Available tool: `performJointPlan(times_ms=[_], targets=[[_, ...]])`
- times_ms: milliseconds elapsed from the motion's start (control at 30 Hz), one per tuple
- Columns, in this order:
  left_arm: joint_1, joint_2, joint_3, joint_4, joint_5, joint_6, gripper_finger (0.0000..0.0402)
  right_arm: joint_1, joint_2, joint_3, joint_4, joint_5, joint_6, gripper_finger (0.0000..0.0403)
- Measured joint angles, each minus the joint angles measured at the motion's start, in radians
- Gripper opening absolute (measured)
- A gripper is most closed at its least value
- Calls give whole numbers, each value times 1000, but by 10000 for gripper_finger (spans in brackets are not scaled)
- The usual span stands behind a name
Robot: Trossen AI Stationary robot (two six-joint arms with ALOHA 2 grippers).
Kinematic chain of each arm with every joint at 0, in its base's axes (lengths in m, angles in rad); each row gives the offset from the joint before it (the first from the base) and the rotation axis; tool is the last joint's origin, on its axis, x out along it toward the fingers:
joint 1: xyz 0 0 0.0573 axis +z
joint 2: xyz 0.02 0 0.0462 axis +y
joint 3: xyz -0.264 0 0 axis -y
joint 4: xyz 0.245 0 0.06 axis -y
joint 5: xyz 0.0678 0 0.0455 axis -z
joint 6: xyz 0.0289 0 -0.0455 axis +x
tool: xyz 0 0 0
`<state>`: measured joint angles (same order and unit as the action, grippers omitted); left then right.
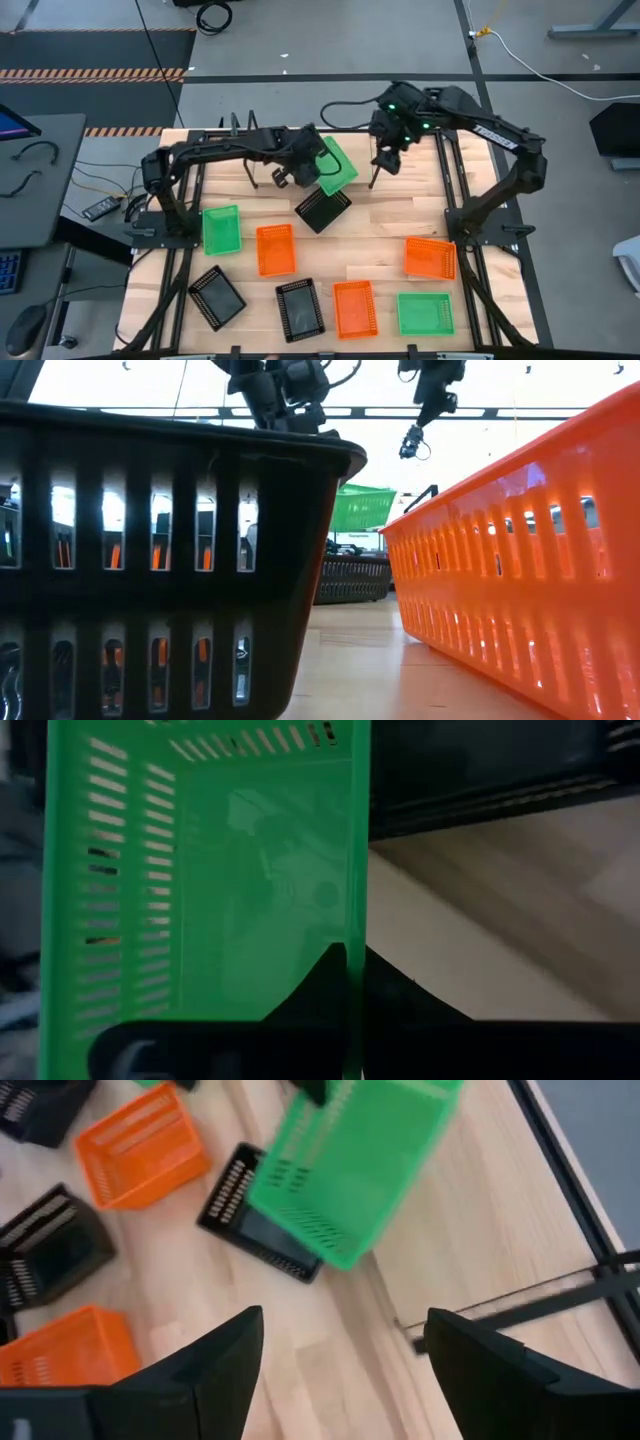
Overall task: Stack baskets on shelf by color
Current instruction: Put the top right green bin on the shelf
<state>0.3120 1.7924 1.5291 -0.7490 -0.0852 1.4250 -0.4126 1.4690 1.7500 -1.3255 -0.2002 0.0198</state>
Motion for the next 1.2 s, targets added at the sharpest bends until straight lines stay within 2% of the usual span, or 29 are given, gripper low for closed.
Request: performJointPlan(times_ms=[200, 400, 567, 700, 833, 1033, 1200], targets=[[27, 18, 0, 126, 158, 38, 8, 45, -86, 0, 10, 0, 33, 279], [59, 111, 3, 146, 149, 111, 8, 99, -139, 0, 26, 20, 57, 278], [62, 170, 45, 144, 78, 204, 8, 144, -166, 0, 27, 49, 85, 278], [86, 173, 102, 117, 126, 212, 8, 186, -183, -7, 37, 54, 100, 278], [118, 173, 148, 69, 140, 213, 8, 235, -198, -58, 79, 56, 124, 278], [141, 174, 151, 51, 161, 207, 8, 320, -199, -174, 164, 80, 198, 278], [132, 198, 151, 40, 162, 210, 27, 380, -195, -309, 278, 117, 240, 277]])
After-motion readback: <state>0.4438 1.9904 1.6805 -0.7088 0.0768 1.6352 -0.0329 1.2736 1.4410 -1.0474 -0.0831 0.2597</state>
